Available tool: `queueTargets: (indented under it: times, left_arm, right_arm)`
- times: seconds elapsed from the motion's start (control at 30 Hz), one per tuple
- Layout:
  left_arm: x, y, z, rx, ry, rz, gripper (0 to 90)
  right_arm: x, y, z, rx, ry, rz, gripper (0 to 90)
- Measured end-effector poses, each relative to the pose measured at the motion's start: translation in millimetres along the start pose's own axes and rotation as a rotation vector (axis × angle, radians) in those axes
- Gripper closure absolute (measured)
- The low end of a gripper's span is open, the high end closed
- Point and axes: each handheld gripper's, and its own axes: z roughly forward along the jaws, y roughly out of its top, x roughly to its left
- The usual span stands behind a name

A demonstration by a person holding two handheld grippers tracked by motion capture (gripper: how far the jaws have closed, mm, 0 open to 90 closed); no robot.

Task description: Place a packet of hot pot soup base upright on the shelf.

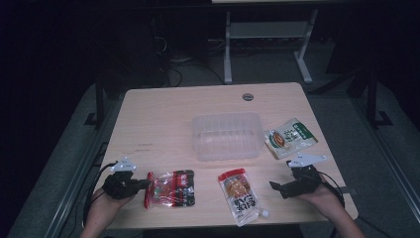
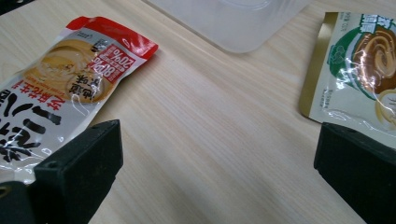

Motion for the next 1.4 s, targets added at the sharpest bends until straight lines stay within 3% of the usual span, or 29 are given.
queueTargets:
  times: [0.1, 0.6, 0.8, 1.1, 1.17, 1.3, 1.4]
  left_arm:
    - [1.9, -0.4, 2.3, 0.031, 0.001, 0.014, 89.0]
    - [6.7, -3.6, 11.3, 0.094, 0.013, 0.033, 89.0]
    - [6.4, -3.6, 13.7, 0.109, 0.025, 0.040, 89.1]
    - [6.7, -4.3, 15.5, 0.122, 0.028, 0.023, 89.7]
    - [6.8, -4.1, 15.4, 0.125, 0.028, 0.020, 89.7]
    - [6.9, -4.2, 15.8, 0.118, 0.025, 0.007, 89.7]
    - [7.4, -4.1, 15.8, 0.120, 0.020, -0.001, 89.7]
  right_arm:
    - [-1.5, -0.7, -0.8, -0.001, -0.005, 0.001, 0.9]
    - [-0.6, -1.0, -0.5, 0.007, -0.005, -0.008, 0.9]
    - [6.5, 8.0, -5.7, -0.018, 0.021, -0.026, 5.2]
    - [30.7, 41.4, 0.9, -0.048, 0.151, -0.062, 7.5]
    - [37.3, 50.4, 6.0, -0.051, 0.181, -0.079, 7.5]
    - [50.4, 68.6, 20.0, -0.050, 0.273, -0.059, 8.0]
    - [60.0, 78.3, 29.9, -0.054, 0.298, -0.082, 12.7]
